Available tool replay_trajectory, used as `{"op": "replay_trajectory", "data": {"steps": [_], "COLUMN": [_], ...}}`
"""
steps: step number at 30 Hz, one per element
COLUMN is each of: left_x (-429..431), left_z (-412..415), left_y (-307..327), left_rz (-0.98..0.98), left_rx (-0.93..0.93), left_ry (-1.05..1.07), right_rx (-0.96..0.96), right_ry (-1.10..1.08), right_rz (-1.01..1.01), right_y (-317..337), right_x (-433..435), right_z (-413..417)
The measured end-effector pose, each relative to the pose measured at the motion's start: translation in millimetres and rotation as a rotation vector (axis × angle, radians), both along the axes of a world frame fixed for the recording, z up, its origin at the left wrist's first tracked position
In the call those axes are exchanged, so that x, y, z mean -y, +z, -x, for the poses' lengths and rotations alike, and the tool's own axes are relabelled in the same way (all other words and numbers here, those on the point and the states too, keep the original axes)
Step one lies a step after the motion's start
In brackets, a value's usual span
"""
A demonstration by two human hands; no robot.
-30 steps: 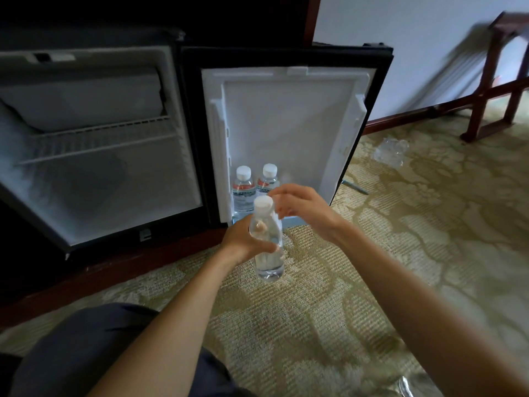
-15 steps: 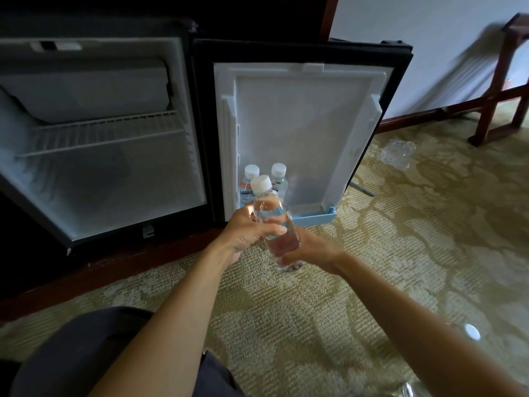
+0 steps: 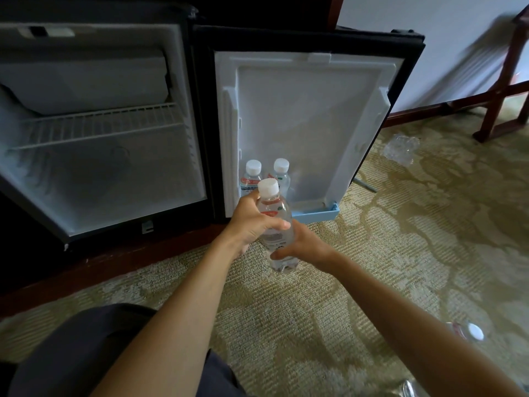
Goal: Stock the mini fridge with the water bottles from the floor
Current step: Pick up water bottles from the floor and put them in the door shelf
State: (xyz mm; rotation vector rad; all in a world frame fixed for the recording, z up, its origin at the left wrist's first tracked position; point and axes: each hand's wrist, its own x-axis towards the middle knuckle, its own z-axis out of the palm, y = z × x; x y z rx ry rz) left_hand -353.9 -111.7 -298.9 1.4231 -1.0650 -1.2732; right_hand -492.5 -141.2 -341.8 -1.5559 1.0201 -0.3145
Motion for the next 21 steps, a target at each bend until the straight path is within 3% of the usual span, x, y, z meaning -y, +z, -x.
{"op": "replay_trajectory", "data": {"steps": [3,6,10,12,15,21], "left_x": [9.3,25.2,45.6,47.5,46.2,50.5], "left_z": [0.3,0.1,-10.8,-17.1,-23.8,-34.3], "left_y": [3.5,12.4,7.4,-4.7,-22.2,-32.1], "left_rz": [-0.014,0.001,0.128,0.111,0.072,0.184], "left_rx": [0.039,0.207,0.876,1.036,1.108,1.122], "left_ry": [-0.096,-0.192,-0.152,-0.190,-0.266,-0.256], "right_rx": [-0.058,-0.103,-0.031,-0.014,-0.065,-0.085], "right_ry": [-0.088,-0.302,-0.551,-0.632,-0.726,-0.808], "right_rz": [0.137,0.146,0.135,0.122,0.137,0.101], "right_y": [-7.5,-18.0,-18.2,-22.7,-37.7,-43.8], "right_x": [10.6,27.1,54.4,70.7,95.8,126.7], "right_z": [0.3,1.3,3.7,4.0,0.6,-9.4]}}
